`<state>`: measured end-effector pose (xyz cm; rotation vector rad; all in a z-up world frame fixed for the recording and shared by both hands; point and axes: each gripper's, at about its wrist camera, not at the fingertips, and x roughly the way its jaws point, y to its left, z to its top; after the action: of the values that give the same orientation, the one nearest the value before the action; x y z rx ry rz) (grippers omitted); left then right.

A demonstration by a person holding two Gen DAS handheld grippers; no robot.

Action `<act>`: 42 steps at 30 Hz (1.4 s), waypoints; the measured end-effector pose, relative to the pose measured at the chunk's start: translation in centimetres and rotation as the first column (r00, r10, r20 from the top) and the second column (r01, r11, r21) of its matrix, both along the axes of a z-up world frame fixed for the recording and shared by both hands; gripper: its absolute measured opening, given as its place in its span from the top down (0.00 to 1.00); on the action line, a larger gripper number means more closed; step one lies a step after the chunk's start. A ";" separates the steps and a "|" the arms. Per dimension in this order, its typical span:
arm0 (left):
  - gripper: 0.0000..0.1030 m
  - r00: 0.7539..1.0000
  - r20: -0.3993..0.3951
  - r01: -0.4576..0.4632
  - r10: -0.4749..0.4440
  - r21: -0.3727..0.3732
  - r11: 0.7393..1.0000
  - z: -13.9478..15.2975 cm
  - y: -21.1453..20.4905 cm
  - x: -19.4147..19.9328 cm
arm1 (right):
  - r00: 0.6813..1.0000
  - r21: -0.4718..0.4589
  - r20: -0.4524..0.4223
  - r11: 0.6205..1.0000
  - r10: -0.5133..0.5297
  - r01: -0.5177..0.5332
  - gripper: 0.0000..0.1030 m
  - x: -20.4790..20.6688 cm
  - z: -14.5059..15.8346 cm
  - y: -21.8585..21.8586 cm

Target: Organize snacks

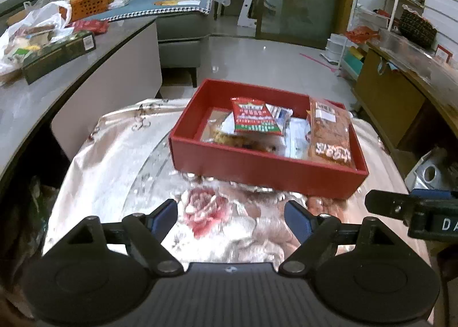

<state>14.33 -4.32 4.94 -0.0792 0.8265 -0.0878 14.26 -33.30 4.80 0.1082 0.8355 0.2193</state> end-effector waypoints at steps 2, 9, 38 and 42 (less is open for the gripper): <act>0.26 1.000 0.000 -0.006 0.006 0.004 1.000 0.0 0.0 -0.7 | 1.000 -0.005 -0.007 1.000 0.002 -0.002 0.10 -0.5 -0.2 0.1; 0.26 1.000 -0.003 -0.009 0.009 0.027 1.000 -0.3 -0.2 -2.4 | 1.000 -0.027 -0.026 1.000 0.016 -0.017 0.10 -2.0 -0.9 0.6; 0.21 1.000 0.008 -0.002 0.002 0.054 0.999 0.0 0.1 -7.1 | 0.998 -0.053 -0.051 0.997 0.047 -0.050 0.06 -6.0 -1.4 1.6; 0.21 1.000 0.011 0.004 -0.005 0.063 0.998 0.1 0.0 -7.6 | 0.998 -0.049 -0.047 0.997 0.050 -0.052 0.06 -6.4 -1.3 1.6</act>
<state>6.76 -4.31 4.99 -0.0175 0.8175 -0.0665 7.83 -31.72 3.45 0.0450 0.8896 0.2447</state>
